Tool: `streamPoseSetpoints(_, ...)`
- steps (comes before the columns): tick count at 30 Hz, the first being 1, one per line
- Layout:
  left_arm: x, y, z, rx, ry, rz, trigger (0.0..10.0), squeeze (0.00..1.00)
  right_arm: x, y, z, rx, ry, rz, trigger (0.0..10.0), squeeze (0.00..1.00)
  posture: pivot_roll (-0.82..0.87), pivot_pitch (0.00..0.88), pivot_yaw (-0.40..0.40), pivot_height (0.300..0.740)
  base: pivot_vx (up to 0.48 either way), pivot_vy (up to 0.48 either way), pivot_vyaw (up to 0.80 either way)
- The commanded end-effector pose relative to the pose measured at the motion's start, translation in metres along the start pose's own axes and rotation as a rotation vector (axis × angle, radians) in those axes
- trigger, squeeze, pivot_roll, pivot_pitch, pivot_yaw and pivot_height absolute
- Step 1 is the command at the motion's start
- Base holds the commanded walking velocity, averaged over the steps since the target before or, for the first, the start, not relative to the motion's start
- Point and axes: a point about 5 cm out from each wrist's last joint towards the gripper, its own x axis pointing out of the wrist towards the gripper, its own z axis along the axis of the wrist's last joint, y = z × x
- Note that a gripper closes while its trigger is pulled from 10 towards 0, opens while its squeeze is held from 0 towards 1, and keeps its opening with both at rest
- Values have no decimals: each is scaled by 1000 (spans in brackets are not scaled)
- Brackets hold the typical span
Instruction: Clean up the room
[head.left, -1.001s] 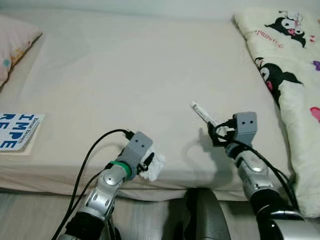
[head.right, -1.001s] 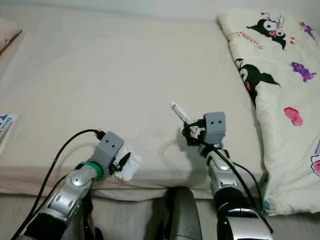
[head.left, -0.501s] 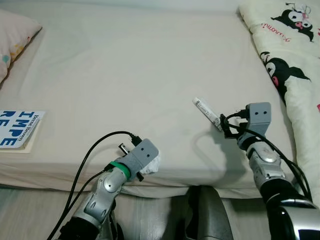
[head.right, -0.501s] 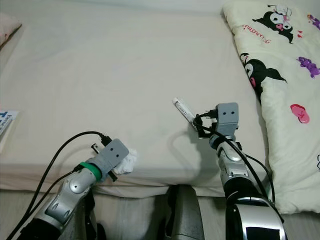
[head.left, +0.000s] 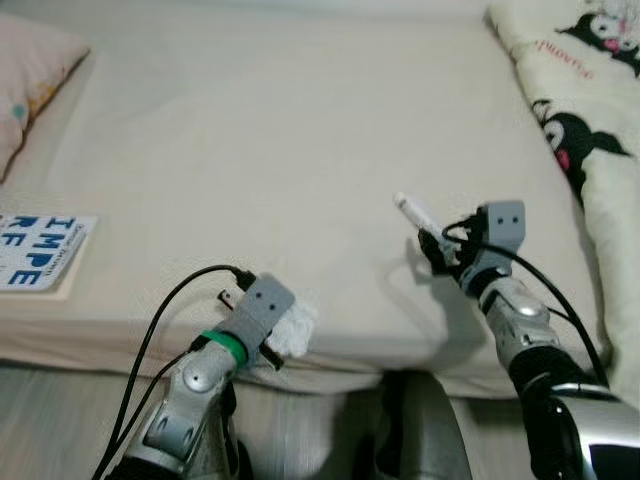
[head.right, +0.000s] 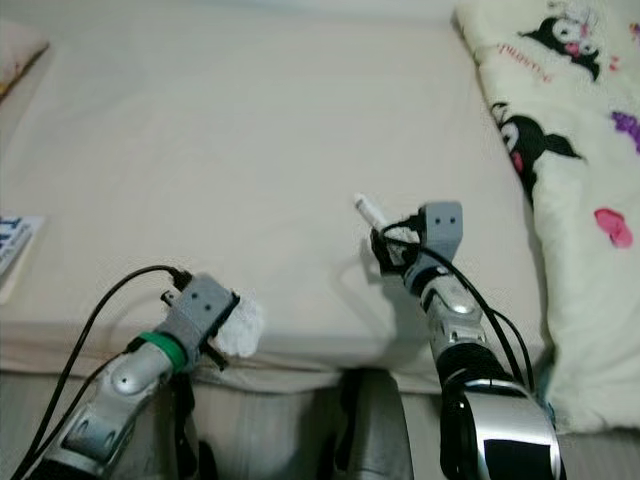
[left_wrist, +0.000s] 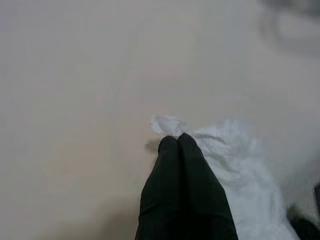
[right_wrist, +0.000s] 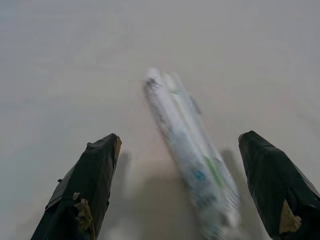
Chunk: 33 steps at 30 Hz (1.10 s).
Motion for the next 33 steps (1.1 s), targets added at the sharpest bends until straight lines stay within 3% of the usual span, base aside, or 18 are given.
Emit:
streamPoseSetpoints(1,-6,4,4,-76,-8,8,10000,0,0,1,-1,-10,6,8,10000,1000,233,265,-2,525,0,0,0)
streamPoseSetpoints(4,-10,15,20,-105,-63,38,10000,0,3,3,-3,-5,45,-9,10000,1000,248,269,-3,525,0,0,0)
streamPoseSetpoints(8,-12,20,27,-111,-73,54,10000,0,0,1,-14,-49,135,-53,10000,1000,261,275,0,525,0,0,0)
streamPoseSetpoints(9,-14,20,29,-116,-75,53,10000,0,-1,-1,-18,-73,168,-71,10000,0,272,282,3,525,0,0,0)
streamPoseSetpoints(16,-21,23,35,-133,-68,58,10000,0,-5,-5,-23,-142,223,-44,10000,0,301,301,13,525,0,0,0)
streamPoseSetpoints(18,-24,25,36,-134,-63,65,10000,0,-5,-6,-22,-162,229,-41,9529,0,308,305,14,525,0,0,0)
streamPoseSetpoints(19,-26,27,36,-136,-57,71,10000,0,-5,-8,-22,-179,236,-47,8353,0,308,305,14,525,0,0,0)
streamPoseSetpoints(20,-27,27,37,-137,-52,76,10000,0,-6,-11,-21,-203,246,-67,2196,0,311,307,14,525,0,0,0)
streamPoseSetpoints(21,-29,28,37,-138,-46,79,10000,0,-6,-15,-20,-228,256,-101,0,0,312,309,13,525,0,0,0)
streamPoseSetpoints(25,-30,27,37,-141,-38,82,10000,0,-9,-23,-20,-275,274,-170,0,0,312,309,13,525,0,0,0)
streamPoseSetpoints(33,-26,27,37,-143,-26,77,10000,0,-10,-30,-14,-220,225,-202,0,0,293,296,17,525,0,0,0)
